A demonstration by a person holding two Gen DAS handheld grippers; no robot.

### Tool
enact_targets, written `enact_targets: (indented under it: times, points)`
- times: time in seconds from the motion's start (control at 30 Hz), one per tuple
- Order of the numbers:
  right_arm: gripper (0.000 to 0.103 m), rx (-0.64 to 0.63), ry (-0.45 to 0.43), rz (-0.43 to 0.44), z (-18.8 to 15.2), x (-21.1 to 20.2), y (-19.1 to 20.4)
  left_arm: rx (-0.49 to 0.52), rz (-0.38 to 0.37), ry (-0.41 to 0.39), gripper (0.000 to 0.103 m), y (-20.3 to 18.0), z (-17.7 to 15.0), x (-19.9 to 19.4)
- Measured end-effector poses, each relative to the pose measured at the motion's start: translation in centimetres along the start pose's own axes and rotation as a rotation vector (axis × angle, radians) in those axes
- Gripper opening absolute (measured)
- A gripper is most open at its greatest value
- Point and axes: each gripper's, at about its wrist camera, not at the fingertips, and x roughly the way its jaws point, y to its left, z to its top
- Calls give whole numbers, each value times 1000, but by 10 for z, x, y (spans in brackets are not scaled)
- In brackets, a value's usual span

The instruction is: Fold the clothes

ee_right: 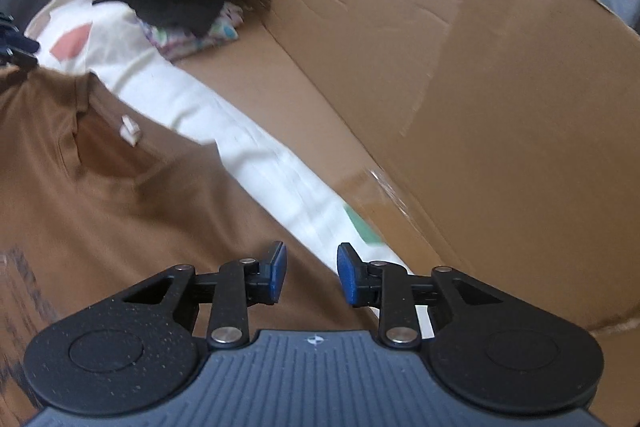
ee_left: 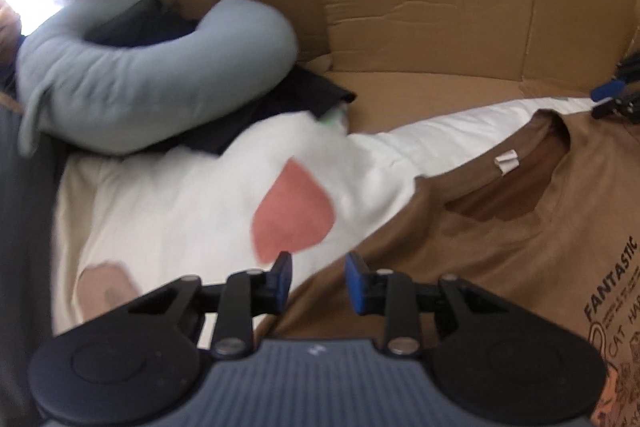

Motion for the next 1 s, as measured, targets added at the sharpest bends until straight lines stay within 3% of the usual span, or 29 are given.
enact_targets:
  times: [0.33, 0.77, 1.0]
  points:
    - [35, 25, -47, 73, 22, 26, 18, 49, -60, -11, 30, -19, 20, 30]
    - [35, -61, -16, 143, 17, 35, 34, 101, -133, -2, 29, -31, 6, 33]
    - [35, -90, -13, 139, 20, 38, 39, 150, -142, 8, 29, -36, 7, 38]
